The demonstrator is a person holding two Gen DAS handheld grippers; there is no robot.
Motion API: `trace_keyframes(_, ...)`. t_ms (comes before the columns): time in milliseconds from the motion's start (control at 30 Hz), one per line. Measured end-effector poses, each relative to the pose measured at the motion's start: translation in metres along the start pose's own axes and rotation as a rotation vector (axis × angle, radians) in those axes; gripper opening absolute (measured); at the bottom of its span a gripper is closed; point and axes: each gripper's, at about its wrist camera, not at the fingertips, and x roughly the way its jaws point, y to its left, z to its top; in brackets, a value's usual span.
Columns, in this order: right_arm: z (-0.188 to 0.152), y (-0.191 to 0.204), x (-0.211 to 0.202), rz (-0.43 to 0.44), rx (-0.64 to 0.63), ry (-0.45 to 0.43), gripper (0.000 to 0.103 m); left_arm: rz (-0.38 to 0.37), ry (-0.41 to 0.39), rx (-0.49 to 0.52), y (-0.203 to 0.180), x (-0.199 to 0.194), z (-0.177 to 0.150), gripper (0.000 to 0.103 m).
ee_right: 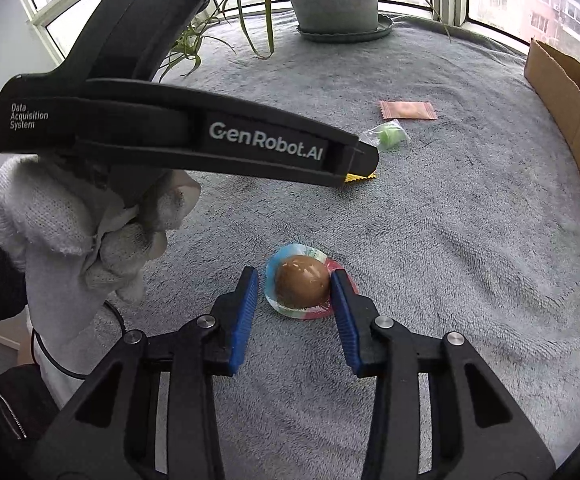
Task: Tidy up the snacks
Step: 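Grasp the yellow candy with the left tool while the right tool grasps another round chocolate, then carry the yellow candy and chocolate over the box with both tools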
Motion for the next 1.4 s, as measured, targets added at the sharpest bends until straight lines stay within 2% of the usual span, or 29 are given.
trace_keyframes(200,-0.001,0.008,0.003,-0.059,-0.052,-0.004,0.035,0.051,-0.014,0.062,-0.005,0.004,-0.003,0.045)
trace_keyframes(267,0.0,0.012,0.003,-0.08,-0.076,-0.005,0.035,0.088,-0.029,0.084,-0.007,0.005,-0.005,0.031)
trace_keyframes(400,-0.002,0.017,0.004,-0.103,-0.117,-0.006,0.034,0.088,-0.051,0.09,-0.004,0.003,-0.01,0.021)
trace_keyframes(567,-0.001,0.009,0.001,-0.066,-0.075,-0.009,0.032,0.078,-0.072,0.09,-0.008,0.0,-0.011,0.012)
trace_keyframes(1000,-0.003,-0.006,-0.019,-0.046,0.004,-0.058,0.03,0.04,-0.11,0.023,-0.005,-0.022,-0.021,0.01)
trace_keyframes(1200,0.001,-0.014,-0.038,-0.071,0.015,-0.099,0.03,0.025,-0.145,-0.007,-0.002,-0.041,-0.017,0.01)
trace_keyframes(1400,0.009,-0.029,-0.059,-0.115,0.04,-0.152,0.03,0.015,-0.189,0.01,-0.012,-0.057,-0.008,0.01)
